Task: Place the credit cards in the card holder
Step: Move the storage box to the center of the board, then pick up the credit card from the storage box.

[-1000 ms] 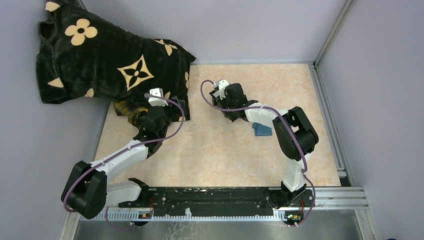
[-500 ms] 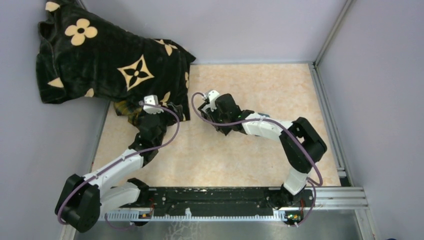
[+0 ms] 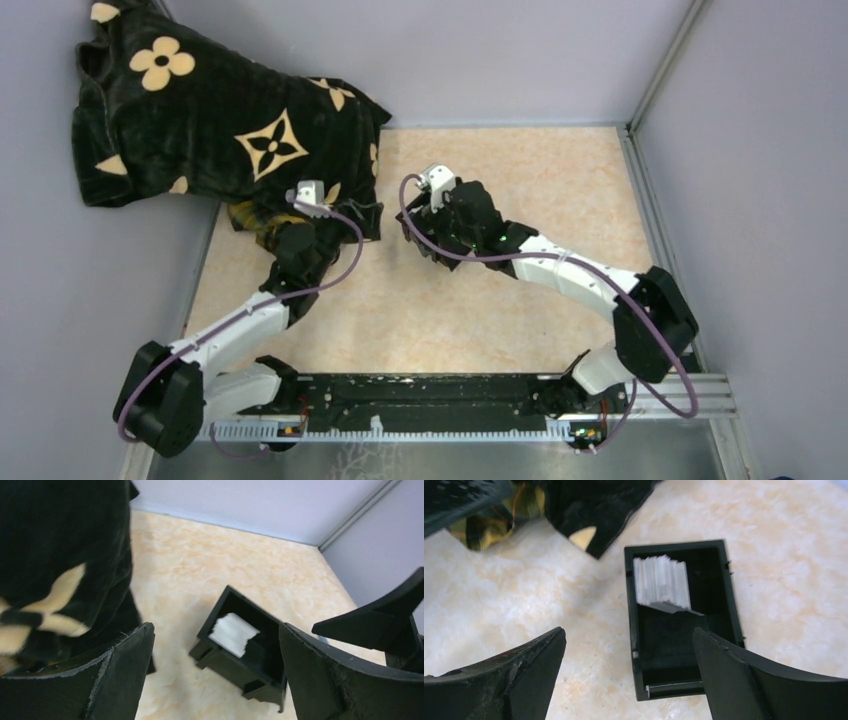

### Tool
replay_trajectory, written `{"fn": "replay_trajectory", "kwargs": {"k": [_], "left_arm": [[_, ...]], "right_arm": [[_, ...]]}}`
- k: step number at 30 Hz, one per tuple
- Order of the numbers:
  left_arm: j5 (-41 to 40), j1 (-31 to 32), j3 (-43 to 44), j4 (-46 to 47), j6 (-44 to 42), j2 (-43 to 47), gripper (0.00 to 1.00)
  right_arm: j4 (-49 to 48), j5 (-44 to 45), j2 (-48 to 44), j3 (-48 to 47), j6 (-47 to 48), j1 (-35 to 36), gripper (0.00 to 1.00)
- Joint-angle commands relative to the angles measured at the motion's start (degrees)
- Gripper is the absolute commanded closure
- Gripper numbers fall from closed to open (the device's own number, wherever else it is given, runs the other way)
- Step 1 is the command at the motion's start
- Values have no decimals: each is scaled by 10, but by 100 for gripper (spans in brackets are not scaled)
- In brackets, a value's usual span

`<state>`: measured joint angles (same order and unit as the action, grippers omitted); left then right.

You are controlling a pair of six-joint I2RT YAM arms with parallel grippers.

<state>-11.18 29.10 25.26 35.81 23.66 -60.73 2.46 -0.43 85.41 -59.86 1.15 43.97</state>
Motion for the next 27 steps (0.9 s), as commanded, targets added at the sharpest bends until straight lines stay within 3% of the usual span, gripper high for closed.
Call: {"fn": "replay_trajectory", "kwargs": {"k": [1,3,9,15,21,27], "left_arm": [[39,-4,60,-79,33,-23,0],[26,-4,58,-73,50,-23,0],[16,-4,102,-140,75,-68,1],[-12,-3,121,-197,138,-95,18],[-12,1,133,-231,156,-125,31],[-11,8,131,-251,165,-143,35]], "right_arm": [[-122,96,-86,34,-21,7,1],[-137,88,-92,38,-22,1,1],[-19,42,2,-83,-20,-20,7],[-29,-47,58,-98,-38,-53,20],[-28,-112,113,-122,-61,-93,25],[-21,-159,157,-148,-75,-112,28]]}}
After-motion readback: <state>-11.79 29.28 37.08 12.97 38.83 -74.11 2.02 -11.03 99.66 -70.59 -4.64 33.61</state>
